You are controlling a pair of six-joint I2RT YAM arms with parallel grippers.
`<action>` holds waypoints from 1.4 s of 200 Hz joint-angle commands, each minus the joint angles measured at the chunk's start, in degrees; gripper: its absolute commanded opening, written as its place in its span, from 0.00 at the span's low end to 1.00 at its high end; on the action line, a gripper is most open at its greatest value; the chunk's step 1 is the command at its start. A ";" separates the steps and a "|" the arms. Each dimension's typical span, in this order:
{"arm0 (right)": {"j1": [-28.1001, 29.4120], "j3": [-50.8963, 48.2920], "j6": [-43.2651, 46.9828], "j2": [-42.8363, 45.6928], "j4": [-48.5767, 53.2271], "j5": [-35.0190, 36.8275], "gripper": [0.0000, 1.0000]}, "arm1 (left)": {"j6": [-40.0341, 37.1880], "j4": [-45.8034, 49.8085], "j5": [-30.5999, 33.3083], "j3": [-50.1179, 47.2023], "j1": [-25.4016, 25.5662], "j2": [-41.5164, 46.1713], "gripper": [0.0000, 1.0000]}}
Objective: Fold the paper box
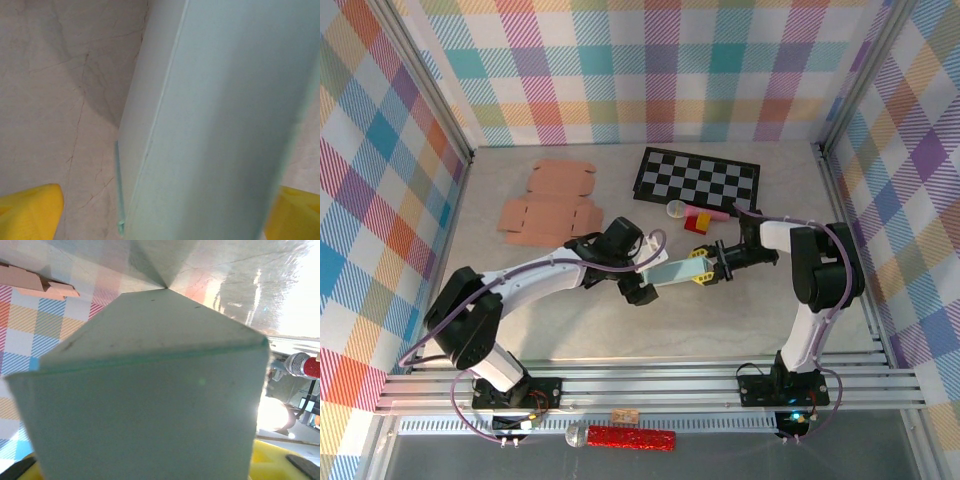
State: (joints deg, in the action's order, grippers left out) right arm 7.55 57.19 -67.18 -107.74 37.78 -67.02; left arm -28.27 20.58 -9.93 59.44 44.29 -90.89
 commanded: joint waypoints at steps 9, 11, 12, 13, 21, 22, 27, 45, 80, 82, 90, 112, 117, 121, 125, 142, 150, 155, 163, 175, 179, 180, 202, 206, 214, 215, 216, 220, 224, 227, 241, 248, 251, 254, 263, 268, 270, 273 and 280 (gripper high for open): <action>-1.53 -0.24 0.41 -1.75 1.33 5.00 0.48 | 0.66 -1.63 0.08 2.21 0.97 -2.47 0.95; -1.65 -0.15 0.39 -1.76 1.38 5.09 0.48 | 0.74 -1.60 0.09 2.38 0.97 -2.54 0.94; -1.66 -0.10 0.43 -1.77 1.40 5.08 0.48 | 0.79 -1.60 0.13 2.45 1.01 -2.63 0.94; -1.70 -0.08 0.45 -1.77 1.45 5.16 0.49 | 0.87 -1.64 0.16 2.58 1.04 -2.71 0.94; -2.04 0.06 0.64 -1.72 1.73 5.40 0.51 | 1.26 -1.68 0.30 2.99 1.07 -3.12 0.93; -2.12 0.09 0.68 -1.70 1.75 5.45 0.51 | 1.27 -1.68 0.28 3.02 1.06 -3.18 0.93; -2.31 0.24 0.89 -1.56 1.98 5.71 0.53 | 1.44 -1.68 0.31 3.36 1.12 -3.44 0.93; -3.47 0.73 1.44 -0.92 3.00 7.02 0.61 | 2.07 -1.27 0.32 4.55 1.32 -4.45 0.90; -4.60 2.69 3.43 0.12 5.10 8.53 0.70 | 3.54 -0.98 -0.65 6.12 1.95 -5.86 0.86; -4.57 2.78 3.56 0.20 5.22 8.54 0.70 | 3.57 -0.98 -0.75 6.19 1.96 -5.87 0.86; -4.71 3.39 4.24 0.64 6.13 9.16 0.71 | 3.70 -1.15 -0.95 6.29 2.12 -6.01 0.85; -4.96 4.95 5.76 2.45 8.09 10.96 0.75 | 4.42 -0.98 -1.32 6.95 2.28 -6.56 0.84; -5.08 5.48 6.30 2.87 8.85 11.70 0.76 | 4.60 -0.89 -1.40 7.08 2.38 -6.65 0.83; -5.21 5.85 6.71 3.24 9.39 12.28 0.76 | 4.79 -0.85 -1.40 7.21 2.38 -6.73 0.83; -5.38 6.30 7.14 3.72 9.75 12.95 0.77 | 4.85 -0.81 -1.40 7.34 2.38 -6.73 0.82; -6.13 8.51 9.16 6.61 12.21 17.51 0.78 | 5.46 -0.45 -1.39 7.88 2.43 -7.02 0.79; -6.46 9.64 10.15 8.37 13.42 20.37 0.78 | 5.68 -0.45 -1.40 8.03 2.38 -7.06 0.78; -6.54 10.43 10.70 9.66 14.06 21.96 0.78 | 5.85 -0.45 -1.40 8.06 2.40 -7.04 0.77; -6.61 11.69 11.87 11.46 15.32 24.86 0.79 | 5.95 -0.54 -1.40 8.06 2.38 -6.97 0.76; -6.67 13.80 13.91 14.05 18.29 29.47 0.79 | 6.04 -0.54 -1.39 8.03 2.47 -6.91 0.74; -6.65 14.18 14.37 14.84 18.68 30.49 0.79 | 6.04 -0.49 -1.36 8.06 2.55 -6.86 0.74; -6.66 14.22 14.50 15.02 18.89 30.79 0.79 | 6.04 -0.51 -1.29 8.06 2.55 -6.85 0.74; -6.57 15.27 18.47 18.33 20.47 36.39 0.74 | 5.95 -0.47 -1.14 8.23 2.88 -6.77 0.74; -6.52 15.47 19.65 18.79 20.53 37.18 0.71 | 5.95 -0.45 -1.22 8.24 2.89 -6.83 0.74; -6.41 16.05 22.56 19.74 20.59 39.25 0.66 | 5.95 -0.19 -1.23 8.41 2.98 -6.93 0.73; -6.32 16.13 22.98 19.84 20.58 39.52 0.66 | 5.95 -0.19 -1.18 8.45 2.99 -6.97 0.73; -6.28 16.16 23.46 19.93 20.58 39.78 0.65 | 5.95 -0.14 -1.16 8.48 3.03 -7.00 0.72; -6.00 16.48 25.29 20.33 20.41 40.85 0.61 | 5.95 -0.06 -1.14 8.58 3.00 -7.01 0.72; -5.74 16.79 27.30 20.75 20.45 41.92 0.58 | 5.94 0.06 -1.11 8.67 3.07 -7.07 0.71; -5.40 17.08 28.86 21.01 20.60 42.70 0.56 | 5.91 0.12 -1.14 8.75 3.10 -7.10 0.71; -3.78 18.39 35.71 22.13 21.27 47.61 0.49 | 5.95 0.34 -0.99 9.02 3.21 -7.06 0.69; -2.54 18.41 39.68 23.12 20.96 50.21 0.48 | 5.95 0.41 -0.89 9.03 3.17 -7.00 0.68; -1.97 18.21 41.16 23.63 20.61 51.11 0.47 | 5.95 0.42 -0.82 9.03 3.19 -6.98 0.68; -1.36 17.96 42.94 24.28 20.13 52.45 0.47 | 5.95 0.43 -0.80 9.03 3.17 -6.96 0.68; 0.24 16.56 47.69 26.07 18.22 55.44 0.46 | 5.93 0.44 -0.79 9.02 3.26 -6.93 0.68; 1.38 15.58 50.89 27.20 16.84 55.86 0.46 | 5.95 0.43 -0.84 8.94 3.31 -6.84 0.68; 1.76 15.10 52.25 27.64 16.24 55.77 0.46 | 5.95 0.43 -0.87 8.94 3.33 -6.84 0.68; 2.28 14.46 54.02 28.26 15.54 55.70 0.46 | 5.88 0.54 -0.88 8.94 3.28 -6.84 0.68; 3.52 13.31 58.06 29.53 14.40 55.85 0.45 | 5.86 0.60 -0.87 9.03 3.27 -6.83 0.67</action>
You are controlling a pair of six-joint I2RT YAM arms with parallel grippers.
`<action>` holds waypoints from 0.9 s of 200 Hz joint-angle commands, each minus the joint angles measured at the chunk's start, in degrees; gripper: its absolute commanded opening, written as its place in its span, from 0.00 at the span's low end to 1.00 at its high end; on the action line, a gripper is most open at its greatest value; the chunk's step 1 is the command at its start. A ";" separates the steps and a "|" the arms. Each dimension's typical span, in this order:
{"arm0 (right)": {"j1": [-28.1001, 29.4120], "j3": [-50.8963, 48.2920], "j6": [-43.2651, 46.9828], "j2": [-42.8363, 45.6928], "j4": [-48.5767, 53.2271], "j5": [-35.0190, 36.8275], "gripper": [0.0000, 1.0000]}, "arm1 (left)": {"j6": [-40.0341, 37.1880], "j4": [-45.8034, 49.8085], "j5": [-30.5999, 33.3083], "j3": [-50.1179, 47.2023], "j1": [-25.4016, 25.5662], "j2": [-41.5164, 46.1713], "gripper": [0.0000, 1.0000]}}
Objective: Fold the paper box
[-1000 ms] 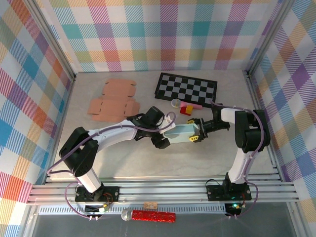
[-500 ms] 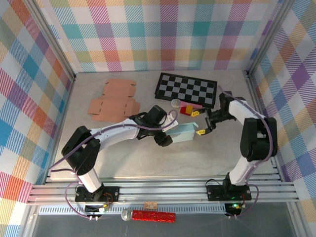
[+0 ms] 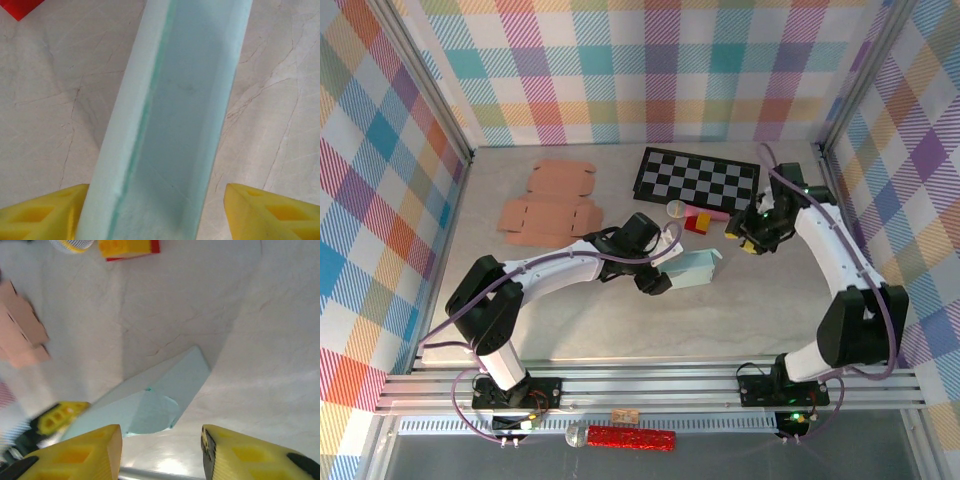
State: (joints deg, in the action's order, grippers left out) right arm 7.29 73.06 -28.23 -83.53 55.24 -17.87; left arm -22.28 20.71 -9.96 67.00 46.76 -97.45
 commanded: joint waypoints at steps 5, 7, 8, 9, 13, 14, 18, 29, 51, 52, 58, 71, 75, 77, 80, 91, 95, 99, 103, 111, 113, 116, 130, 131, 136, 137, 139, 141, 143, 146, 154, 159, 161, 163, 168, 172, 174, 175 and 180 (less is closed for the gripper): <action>4.52 -3.11 21.63 5.92 -3.57 6.54 0.45 | -0.13 0.56 -0.76 1.46 0.79 -0.29 0.67; 4.74 -3.30 22.51 6.10 -3.63 6.42 0.45 | -0.13 0.56 -0.83 1.46 0.79 -0.33 0.67; 4.88 -3.37 22.91 6.14 -3.64 6.30 0.45 | -0.13 0.56 -0.84 1.46 0.79 -0.31 0.66; 4.99 -3.45 23.33 6.20 -3.65 6.20 0.45 | -0.13 0.56 -0.85 1.46 0.79 -0.30 0.66; 5.30 -3.47 24.81 6.30 -3.57 5.80 0.45 | -0.13 0.56 -0.85 1.46 0.82 -0.22 0.66; 5.42 -3.46 25.11 6.29 -3.52 5.72 0.45 | -0.13 0.60 -0.90 1.46 0.80 -0.25 0.66; 5.72 -3.53 26.33 6.27 -3.28 5.46 0.45 | -0.13 0.59 -0.94 1.46 0.86 -0.27 0.65; 6.13 -3.44 29.34 5.76 -2.50 4.19 0.46 | -0.16 0.65 -1.07 1.51 0.80 -0.37 0.65; 6.49 -2.75 32.43 4.21 -0.29 4.17 0.45 | -0.24 0.79 -1.29 1.68 0.88 -0.38 0.64; 6.50 -2.74 32.53 4.19 -0.26 4.16 0.45 | -0.23 0.76 -1.29 1.71 0.92 -0.38 0.64; 6.55 -2.77 33.04 4.12 -0.14 4.21 0.46 | -0.26 0.82 -1.29 1.78 0.87 -0.46 0.64; 6.99 -2.96 33.28 3.63 0.07 5.29 0.47 | -0.35 1.00 -1.35 1.90 0.91 -0.47 0.64; 7.09 -2.88 33.32 3.36 0.35 5.36 0.48 | -0.39 1.00 -1.38 1.90 0.92 -0.61 0.64; 7.18 -2.84 33.33 3.19 0.47 5.38 0.48 | -0.39 1.00 -1.38 1.90 0.91 -0.63 0.64; 7.29 -2.79 33.33 3.01 0.62 5.62 0.48 | -0.39 1.04 -1.38 1.90 0.93 -0.60 0.64; 8.27 -2.99 33.35 2.38 0.74 6.89 0.50 | -0.49 1.17 -1.37 1.99 0.92 -0.69 0.64; 8.58 -2.99 34.29 2.13 0.74 7.17 0.50 | -0.48 1.25 -1.38 2.07 0.88 -0.72 0.64; 8.81 -2.96 35.24 1.91 0.68 7.31 0.50 | -0.48 1.27 -1.38 2.08 0.87 -0.68 0.64; 9.03 -2.96 35.42 1.68 0.66 7.40 0.50 | -0.48 1.27 -1.38 2.08 0.87 -0.72 0.64; 9.42 -2.94 35.59 1.16 0.57 7.89 0.50 | -0.48 1.32 -1.36 2.08 0.87 -0.73 0.64; 9.44 -2.88 35.61 0.95 0.57 7.99 0.50 | -0.48 1.34 -1.36 2.08 0.87 -0.70 0.64; 9.53 -2.84 35.68 0.66 0.57 8.09 0.50 | -0.48 1.32 -1.38 2.08 0.87 -0.67 0.64; 9.96 -2.42 35.94 -0.43 0.49 8.42 0.49 | -0.57 1.37 -1.36 2.12 0.88 -0.81 0.64; 10.04 -2.41 36.00 -0.51 0.44 8.49 0.49 | -0.57 1.41 -1.37 2.15 0.88 -0.81 0.64; 10.25 -2.30 36.09 -0.81 0.33 8.80 0.49 | -0.57 1.48 -1.38 2.17 0.89 -0.73 0.64; 10.31 -2.30 36.11 -0.87 0.27 8.85 0.48 | -0.57 1.50 -1.34 2.17 0.88 -0.82 0.64; 10.38 -2.24 36.26 -1.03 0.25 8.96 0.48 | -0.57 1.59 -1.37 2.23 0.88 -0.84 0.64; 10.55 -2.16 36.32 -1.16 0.25 9.05 0.48 | -0.61 1.54 -1.34 2.25 0.92 -0.86 0.64; 10.71 -2.03 36.45 -1.30 0.22 9.12 0.47 | -0.60 1.53 -1.37 2.25 0.88 -0.82 0.64; 10.85 -1.90 36.55 -1.41 0.16 9.13 0.47 | -0.65 1.54 -1.38 2.26 0.88 -0.89 0.64; 11.18 -1.48 36.74 -1.99 0.04 9.37 0.45 | -0.66 1.65 -1.36 2.25 0.90 -0.90 0.64; 11.49 -1.16 36.80 -2.42 0.12 9.58 0.44 | -0.66 1.66 -1.38 2.32 0.94 -0.85 0.64; 11.53 -1.05 36.76 -2.58 0.19 9.64 0.43 | -0.66 1.69 -1.38 2.34 0.96 -0.86 0.64; 11.57 -0.91 36.76 -2.71 0.25 9.73 0.42 | -0.66 1.63 -1.36 2.34 0.94 -0.83 0.64; 11.89 -0.67 36.83 -3.13 0.42 10.01 0.41 | -0.66 1.65 -1.38 2.34 0.94 -0.90 0.64; 12.07 -0.52 36.76 -3.49 0.52 10.12 0.39 | -0.66 1.68 -1.37 2.34 0.89 -0.90 0.64; 12.16 -0.43 36.75 -3.62 0.56 10.13 0.38 | -0.66 1.74 -1.38 2.41 0.90 -0.92 0.64; 12.19 -0.36 36.75 -3.68 0.56 10.13 0.38 | -0.66 1.72 -1.38 2.42 0.89 -0.96 0.64; 12.34 -0.36 36.76 -3.93 0.65 10.22 0.37 | -0.66 1.70 -1.35 2.43 0.93 -0.97 0.64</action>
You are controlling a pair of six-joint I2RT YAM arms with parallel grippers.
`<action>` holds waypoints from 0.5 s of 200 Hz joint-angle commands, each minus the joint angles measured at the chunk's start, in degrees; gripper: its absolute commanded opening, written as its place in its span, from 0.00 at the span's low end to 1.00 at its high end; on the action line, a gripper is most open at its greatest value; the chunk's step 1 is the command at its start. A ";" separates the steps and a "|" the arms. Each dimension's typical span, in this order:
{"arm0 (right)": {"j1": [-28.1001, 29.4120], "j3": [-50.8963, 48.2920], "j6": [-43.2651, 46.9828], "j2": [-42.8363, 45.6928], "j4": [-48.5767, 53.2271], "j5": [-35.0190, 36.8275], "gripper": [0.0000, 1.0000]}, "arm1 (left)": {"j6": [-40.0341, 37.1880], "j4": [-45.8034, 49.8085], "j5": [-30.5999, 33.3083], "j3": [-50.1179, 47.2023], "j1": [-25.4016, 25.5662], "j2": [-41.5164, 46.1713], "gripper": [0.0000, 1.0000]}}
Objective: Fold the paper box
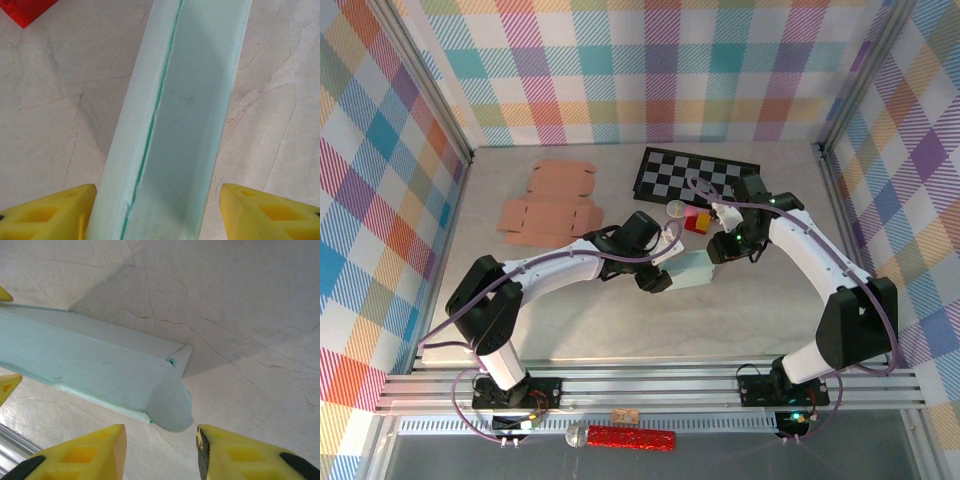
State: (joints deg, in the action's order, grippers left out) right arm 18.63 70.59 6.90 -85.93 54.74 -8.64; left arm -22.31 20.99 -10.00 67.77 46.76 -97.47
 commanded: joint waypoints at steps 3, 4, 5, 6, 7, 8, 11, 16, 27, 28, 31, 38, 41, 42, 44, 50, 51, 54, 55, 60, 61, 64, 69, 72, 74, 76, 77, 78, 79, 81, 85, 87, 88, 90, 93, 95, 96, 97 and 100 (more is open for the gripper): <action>1.09 2.18 1.63 -1.66 1.16 1.04 0.36 | -0.63 1.46 -1.26 1.67 0.92 -0.94 0.64; 1.12 2.14 1.63 -1.68 1.16 1.06 0.36 | -0.63 1.44 -1.25 1.67 0.94 -0.95 0.64; 1.17 2.12 1.63 -1.69 1.16 1.07 0.35 | -0.63 1.43 -1.25 1.67 0.91 -0.96 0.64; 1.25 2.20 1.63 -1.74 1.20 1.12 0.35 | -0.63 1.42 -1.25 1.67 0.94 -0.92 0.64; 1.28 2.19 1.63 -1.76 1.18 1.15 0.35 | -0.63 1.42 -1.25 1.67 0.90 -0.94 0.64; 1.30 2.19 1.63 -1.82 1.17 1.21 0.35 | -0.63 1.46 -1.25 1.67 0.89 -0.91 0.64; 1.45 2.19 1.63 -1.87 1.16 1.32 0.34 | -0.70 1.42 -1.25 1.67 0.95 -0.88 0.64; 1.57 2.18 1.55 -1.96 1.15 1.63 0.34 | -0.65 1.42 -1.25 1.67 0.95 -0.96 0.64; 1.89 2.17 1.55 -2.05 0.99 2.34 0.33 | -0.70 1.47 -1.29 1.67 0.94 -0.92 0.64; 1.91 2.18 1.55 -2.05 0.98 2.41 0.33 | -0.71 1.45 -1.31 1.67 0.91 -0.94 0.64; 1.93 2.28 1.54 -2.05 0.98 2.59 0.33 | -0.70 1.42 -1.34 1.67 0.93 -0.95 0.64; 2.08 2.45 1.57 -2.13 1.07 3.05 0.32 | -0.72 1.42 -1.34 1.67 0.87 -0.94 0.64; 2.07 2.57 1.56 -2.13 1.07 3.21 0.31 | -0.72 1.43 -1.29 1.67 0.90 -1.04 0.64; 2.05 2.60 1.59 -2.09 1.07 3.25 0.31 | -0.72 1.42 -1.32 1.67 0.88 -1.00 0.64; 2.05 2.66 1.55 -2.17 1.14 3.32 0.31 | -0.72 1.49 -1.33 1.71 0.88 -0.98 0.64; 2.11 2.80 1.59 -2.10 1.16 3.50 0.30 | -0.72 1.50 -1.40 1.75 0.92 -1.07 0.64; 2.11 2.84 1.56 -2.12 1.16 3.52 0.30 | -0.72 1.50 -1.41 1.75 0.90 -1.11 0.64; 2.11 3.03 1.48 -2.13 1.16 3.59 0.30 | -0.79 1.51 -1.42 1.75 0.91 -1.10 0.64; 2.15 3.09 1.47 -2.18 1.16 3.61 0.30 | -0.80 1.51 -1.43 1.75 0.89 -1.12 0.64; 2.16 3.23 1.47 -2.22 1.24 3.63 0.29 | -0.81 1.51 -1.37 1.84 0.92 -1.23 0.64; 2.18 3.32 1.46 -2.22 1.24 3.63 0.29 | -0.81 1.51 -1.35 1.84 0.89 -1.23 0.64; 2.13 3.41 1.47 -2.30 1.25 3.63 0.28 | -0.85 1.51 -1.42 1.89 0.94 -1.27 0.64; 2.28 3.54 1.46 -2.31 1.29 3.71 0.27 | -0.90 1.58 -1.43 1.93 0.91 -1.35 0.64; 2.28 3.56 1.45 -2.39 1.38 3.72 0.27 | -0.90 1.58 -1.47 2.00 0.92 -1.40 0.64; 2.28 3.65 1.48 -2.44 1.39 3.79 0.27 | -0.90 1.59 -1.50 2.01 0.89 -1.40 0.64; 2.28 3.65 1.50 -2.48 1.35 3.80 0.27 | -0.90 1.59 -1.47 2.06 0.94 -1.45 0.64; 2.28 3.71 1.48 -2.53 1.34 3.81 0.26 | -0.90 1.59 -1.49 2.08 0.91 -1.43 0.64; 2.28 3.74 1.51 -2.55 1.38 3.81 0.26 | -0.94 1.59 -1.50 2.09 0.89 -1.46 0.64; 2.28 3.80 1.48 -2.56 1.45 3.81 0.26 | -0.96 1.59 -1.51 2.10 0.88 -1.48 0.64; 2.35 3.82 1.48 -2.64 1.47 3.81 0.26 | -0.91 1.59 -1.51 2.15 0.88 -1.47 0.64; 2.37 3.87 1.52 -2.74 1.51 3.89 0.26 | -0.98 1.61 -1.51 2.19 0.88 -1.49 0.64; 2.35 3.88 1.58 -2.81 1.51 3.90 0.25 | -0.98 1.71 -1.51 2.26 0.88 -1.56 0.64; 2.32 3.96 1.60 -2.83 1.51 3.94 0.25 | -0.99 1.69 -1.51 2.27 0.92 -1.57 0.64; 2.40 4.01 1.54 -2.88 1.58 3.98 0.24 | -0.99 1.73 -1.51 2.26 0.91 -1.56 0.64; 2.42 4.01 1.47 -2.92 1.52 4.03 0.24 | -0.99 1.73 -1.49 2.34 0.88 -1.59 0.64; 2.45 4.00 1.46 -2.99 1.53 4.06 0.23 | -0.99 1.76 -1.51 2.36 0.94 -1.65 0.64; 2.41 4.02 1.46 -3.05 1.57 4.07 0.23 | -0.99 1.72 -1.51 2.37 0.91 -1.62 0.63; 2.44 4.03 1.46 -3.07 1.58 4.07 0.23 | -0.99 1.70 -1.51 2.37 0.93 -1.64 0.64; 2.44 4.03 1.50 -3.17 1.60 4.03 0.23 | -0.99 1.67 -1.45 2.41 0.91 -1.67 0.63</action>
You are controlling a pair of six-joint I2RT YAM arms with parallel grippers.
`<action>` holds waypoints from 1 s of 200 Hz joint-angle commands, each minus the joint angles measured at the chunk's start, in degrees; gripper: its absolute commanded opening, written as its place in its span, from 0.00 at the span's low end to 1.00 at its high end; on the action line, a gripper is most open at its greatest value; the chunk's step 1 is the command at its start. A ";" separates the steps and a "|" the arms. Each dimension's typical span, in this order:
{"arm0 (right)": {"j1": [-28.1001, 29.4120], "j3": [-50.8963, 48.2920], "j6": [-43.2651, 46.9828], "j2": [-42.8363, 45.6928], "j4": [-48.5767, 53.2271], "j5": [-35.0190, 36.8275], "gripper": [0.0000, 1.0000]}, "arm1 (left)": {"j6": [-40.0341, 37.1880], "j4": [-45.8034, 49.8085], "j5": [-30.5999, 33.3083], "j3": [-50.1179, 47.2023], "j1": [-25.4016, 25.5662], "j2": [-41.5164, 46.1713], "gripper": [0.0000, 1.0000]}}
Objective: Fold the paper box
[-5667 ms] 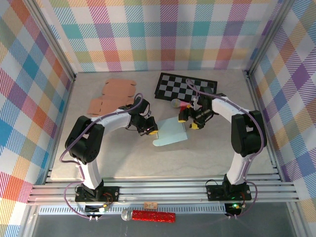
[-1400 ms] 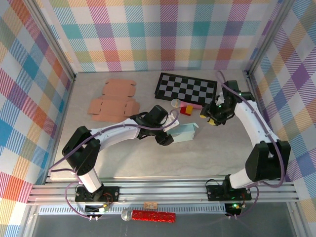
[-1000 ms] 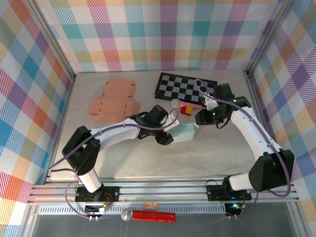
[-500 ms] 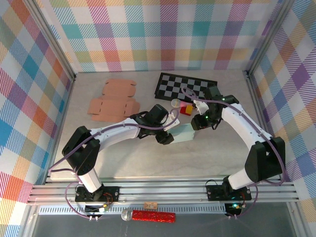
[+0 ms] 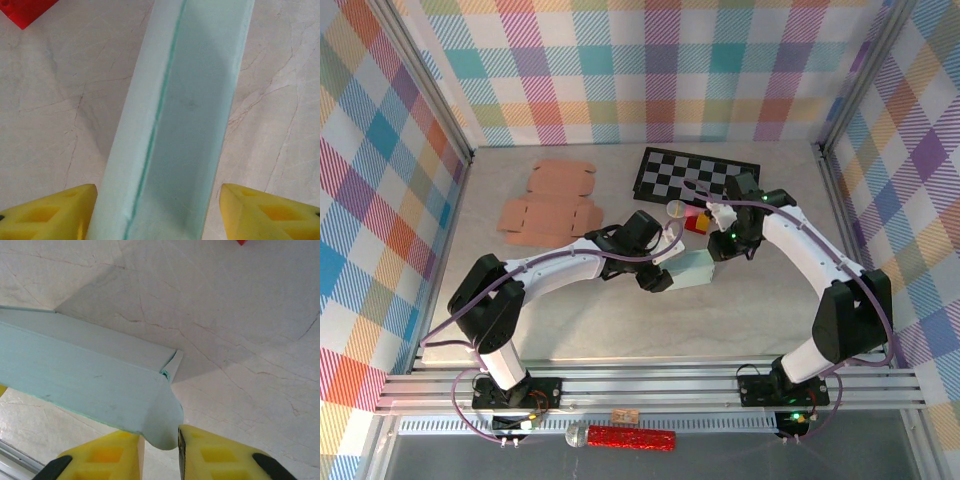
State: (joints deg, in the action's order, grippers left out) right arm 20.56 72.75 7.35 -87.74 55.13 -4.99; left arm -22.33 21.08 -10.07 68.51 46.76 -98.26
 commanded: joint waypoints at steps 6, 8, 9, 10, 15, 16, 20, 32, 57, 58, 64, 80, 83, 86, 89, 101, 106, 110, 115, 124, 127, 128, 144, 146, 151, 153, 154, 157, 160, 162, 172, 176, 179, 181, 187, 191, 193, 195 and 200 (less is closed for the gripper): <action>0.62 1.98 0.93 -1.45 1.20 0.34 0.21 | -0.96 1.60 -1.45 1.71 0.88 -0.97 0.63; 0.60 2.03 0.91 -1.51 1.27 0.38 0.21 | -0.96 1.64 -1.51 1.71 0.90 -0.97 0.63; 0.61 1.99 0.91 -1.48 1.28 0.36 0.21 | -0.96 1.66 -1.53 1.71 0.93 -0.97 0.63; 0.66 2.02 0.91 -1.47 1.29 0.39 0.20 | -0.96 1.63 -1.53 1.71 0.90 -0.97 0.63; 0.71 2.19 0.88 -1.63 1.37 0.42 0.19 | -0.96 1.60 -1.43 1.79 0.91 -0.97 0.62; 0.71 2.16 0.90 -1.64 1.38 0.42 0.19 | -0.96 1.64 -1.40 1.80 0.89 -1.02 0.62; 0.79 2.22 0.82 -1.72 1.46 0.51 0.19 | -0.96 1.69 -1.43 1.80 0.90 -1.01 0.62; 0.93 2.37 0.83 -1.73 1.47 0.91 0.16 | -0.89 1.68 -1.36 1.89 0.90 -1.06 0.61; 1.40 3.03 0.40 -2.07 2.06 1.67 0.10 | -0.62 1.64 -1.27 1.92 0.90 -1.00 0.57; 1.41 3.06 0.35 -2.08 2.07 1.70 0.09 | -0.62 1.62 -1.27 1.95 0.93 -1.03 0.56; 1.50 3.17 0.09 -2.08 2.13 1.72 0.08 | -0.61 1.60 -1.27 1.98 0.88 -1.06 0.56; 1.93 3.68 -1.03 -2.17 2.52 1.91 0.04 | -0.37 1.67 -1.19 2.06 0.93 -1.15 0.54; 1.99 3.71 -1.26 -2.17 2.64 2.04 0.04 | -0.35 1.65 -1.12 2.13 0.96 -1.15 0.54; 2.03 3.82 -1.29 -2.11 2.73 2.13 0.03 | -0.33 1.68 -1.10 2.23 0.88 -1.29 0.54; 2.05 3.91 -1.29 -2.16 2.90 2.24 0.03 | -0.27 1.76 -0.99 2.31 0.92 -1.32 0.54; 2.14 4.15 -4.07 -2.18 3.38 2.58 0.01 | -0.18 1.75 -0.83 2.40 0.93 -1.32 0.54; 2.20 4.22 -4.59 -2.17 3.52 2.74 0.00 | -0.12 1.64 -0.73 2.42 0.98 -1.28 0.54; 2.21 4.21 -5.04 -2.09 3.62 2.88 0.00 | -0.09 1.60 -0.74 2.33 0.96 -1.24 0.54; 2.21 4.20 -5.44 -2.08 3.73 2.97 0.00 | -0.10 1.64 -0.75 2.33 0.94 -1.19 0.54; 2.30 4.14 -6.17 -1.90 3.82 3.06 0.00 | -0.05 1.67 -0.58 2.37 0.96 -1.32 0.53; 2.27 4.11 -6.44 -1.90 3.84 3.06 0.00 | 0.00 1.67 -0.51 2.41 0.96 -1.28 0.53; 2.28 4.09 -6.54 -1.90 3.84 3.06 0.00 | 0.00 1.63 -0.49 2.41 0.96 -1.34 0.53; 2.27 4.36 -7.79 -1.84 4.09 2.56 0.00 | 0.04 1.70 -0.39 2.34 0.96 -1.41 0.53; 2.29 4.34 -7.97 -1.89 4.17 2.58 0.00 | 0.08 1.64 -0.39 2.33 0.96 -1.37 0.53; 2.31 4.46 -8.48 -1.90 4.32 2.37 0.00 | 0.09 1.64 -0.29 2.33 0.96 -1.41 0.53; 2.32 4.56 -8.65 -1.90 4.40 2.32 0.00 | 0.09 1.63 -0.21 2.40 0.98 -1.41 0.53; 2.31 4.58 -8.75 -1.95 4.43 2.29 0.00 | 0.09 1.61 -0.22 2.41 1.02 -1.41 0.53; 2.30 4.74 -8.96 -2.03 4.57 2.20 0.00 | 0.13 1.60 -0.15 2.42 0.98 -1.39 0.53; 2.32 4.91 -9.26 -2.07 4.77 2.07 0.00 | 0.13 1.66 -0.09 2.42 1.00 -1.37 0.53; 2.30 5.07 -9.46 -2.12 4.91 2.02 0.00 | 0.17 1.72 -0.05 2.42 0.99 -1.36 0.53; 2.29 5.74 -10.21 -2.49 5.58 1.68 0.00 | 0.15 1.68 0.05 2.49 0.97 -1.41 0.52; 2.28 5.97 -10.55 -2.59 5.94 1.55 0.00 | 0.22 1.73 0.05 2.50 0.96 -1.37 0.52; 2.30 6.16 -10.80 -2.75 6.18 1.49 0.00 | 0.25 1.77 0.09 2.43 1.01 -1.41 0.52; 2.32 6.26 -10.94 -2.80 6.31 1.37 0.00 | 0.26 1.77 0.10 2.49 0.97 -1.41 0.52; 2.27 6.58 -11.44 -3.05 6.69 1.20 0.00 | 0.27 1.78 0.14 2.59 0.99 -1.41 0.52; 2.30 6.73 -11.75 -3.17 7.00 0.99 0.00 | 0.27 1.84 0.18 2.59 0.96 -1.37 0.52; 2.30 6.80 -11.93 -3.27 7.11 0.92 0.00 | 0.27 1.85 0.21 2.59 0.98 -1.36 0.52; 2.25 6.81 -12.08 -3.35 7.27 0.92 0.00 | 0.27 1.90 0.22 2.59 0.97 -1.37 0.52; 2.34 6.96 -12.46 -3.51 7.54 0.71 0.00 | 0.27 1.86 0.30 2.67 0.96 -1.41 0.52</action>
State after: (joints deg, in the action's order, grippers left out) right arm 22.55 77.45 -1.65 -90.28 59.24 -2.70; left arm -22.31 22.28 -10.35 69.28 47.16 -98.96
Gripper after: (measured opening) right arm 0.059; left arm 0.525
